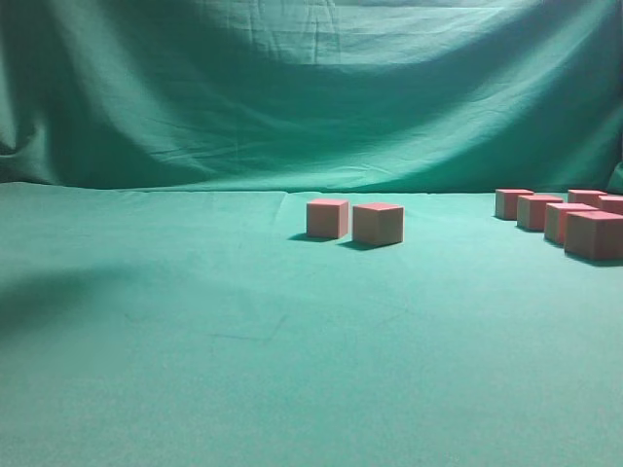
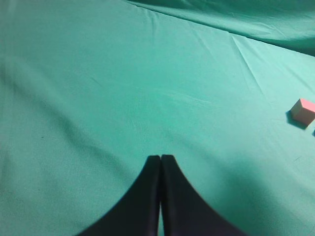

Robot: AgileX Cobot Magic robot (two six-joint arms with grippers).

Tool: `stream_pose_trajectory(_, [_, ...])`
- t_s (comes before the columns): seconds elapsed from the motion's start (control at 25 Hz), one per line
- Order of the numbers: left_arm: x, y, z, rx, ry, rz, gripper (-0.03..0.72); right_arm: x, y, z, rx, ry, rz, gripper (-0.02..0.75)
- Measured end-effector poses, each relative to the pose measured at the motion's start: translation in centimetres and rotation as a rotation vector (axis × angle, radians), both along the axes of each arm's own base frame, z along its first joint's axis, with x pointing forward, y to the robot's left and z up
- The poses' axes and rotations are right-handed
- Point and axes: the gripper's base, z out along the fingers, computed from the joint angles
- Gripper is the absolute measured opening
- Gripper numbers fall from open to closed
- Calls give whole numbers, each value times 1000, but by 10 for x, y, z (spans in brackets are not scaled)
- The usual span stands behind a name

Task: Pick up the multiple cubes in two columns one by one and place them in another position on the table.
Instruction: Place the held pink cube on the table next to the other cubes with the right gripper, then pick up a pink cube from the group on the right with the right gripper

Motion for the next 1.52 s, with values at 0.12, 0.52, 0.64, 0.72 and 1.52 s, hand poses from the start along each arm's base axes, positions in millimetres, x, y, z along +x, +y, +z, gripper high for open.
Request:
stream_pose_trajectory(0.12, [0,0,0,0,0,0,0,-18,-14,36,87,-47,-96,577])
stream_pose_trajectory(0.52, [0,0,0,0,0,0,0,-74,-80,60,163,2,-309,577])
stream_pose_trajectory(0.64, [0,0,0,0,0,0,0,-80,-98,29,119,97,-403,577])
stream_pose_trajectory(0.72, [0,0,0,0,0,0,0,-83,-110,5,80,165,-467,577])
stream_pose_trajectory(1.52, [0,0,0,0,0,0,0,-65,-155,-159,95,275,-715,528])
